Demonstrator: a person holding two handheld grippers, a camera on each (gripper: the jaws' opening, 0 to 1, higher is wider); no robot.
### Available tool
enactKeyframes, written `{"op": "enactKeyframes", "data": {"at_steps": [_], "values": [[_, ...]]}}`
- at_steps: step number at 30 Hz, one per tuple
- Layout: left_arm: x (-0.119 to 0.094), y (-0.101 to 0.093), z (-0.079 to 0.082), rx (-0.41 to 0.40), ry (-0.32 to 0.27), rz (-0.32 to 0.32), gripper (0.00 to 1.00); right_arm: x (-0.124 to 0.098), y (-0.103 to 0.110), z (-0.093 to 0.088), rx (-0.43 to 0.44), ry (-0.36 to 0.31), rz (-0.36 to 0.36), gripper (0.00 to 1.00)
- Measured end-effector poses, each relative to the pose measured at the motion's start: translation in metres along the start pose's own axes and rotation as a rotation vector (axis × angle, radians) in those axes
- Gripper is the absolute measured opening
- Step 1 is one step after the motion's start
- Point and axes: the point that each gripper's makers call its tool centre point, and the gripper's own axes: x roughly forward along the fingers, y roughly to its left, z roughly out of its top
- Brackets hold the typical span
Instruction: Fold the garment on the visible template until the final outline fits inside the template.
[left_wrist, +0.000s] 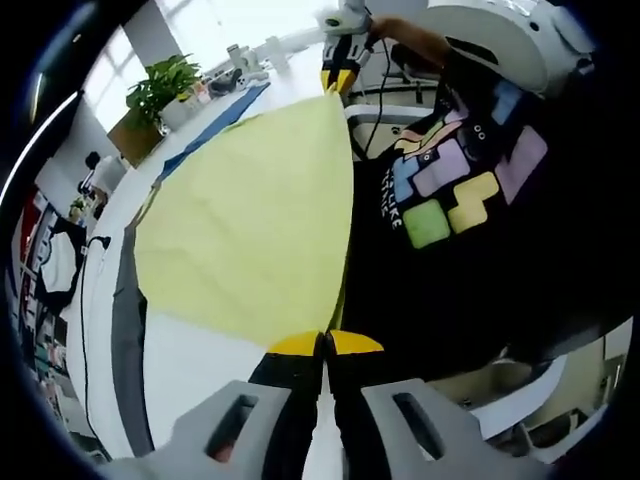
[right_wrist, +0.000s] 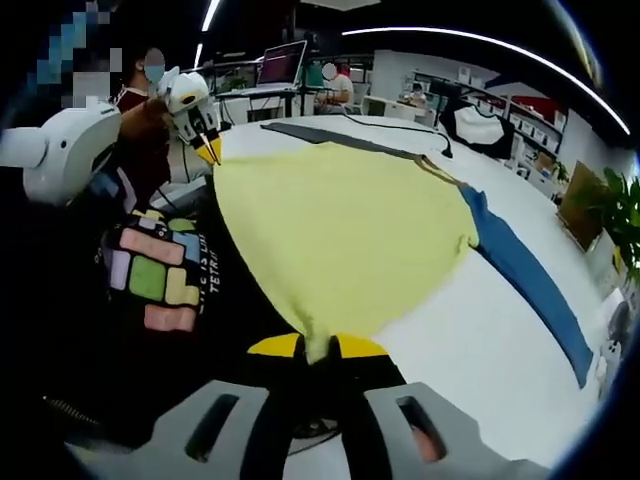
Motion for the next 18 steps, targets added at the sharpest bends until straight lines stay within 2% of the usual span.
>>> {"op": "enactKeyframes", "data": {"at_steps": [5, 11, 15, 18], "values": [[-0.002, -0.006, 0.001, -0.049, -0.036, -0.024, 0.04, -0.006, 0.006, 0.0, -0.01, -0.006, 0.027, 0.13], [-0.005, -0.008, 0.002, -0.109, -0.08, -0.014, 0.03, -0.01, 0.013, -0.002, 0.003, 0.005, 0.052, 0.07], [-0.009, -0.012, 0.003, -0.131, -0.106, -0.01, 0.03, -0.015, 0.011, 0.0, 0.005, -0.001, 0.044, 0.07], [-0.015, -0.011, 0.008, -0.156, -0.148, 0.018, 0.03, -0.022, 0.005, 0.011, 0.018, -0.047, 0.008, 0.07]]}}
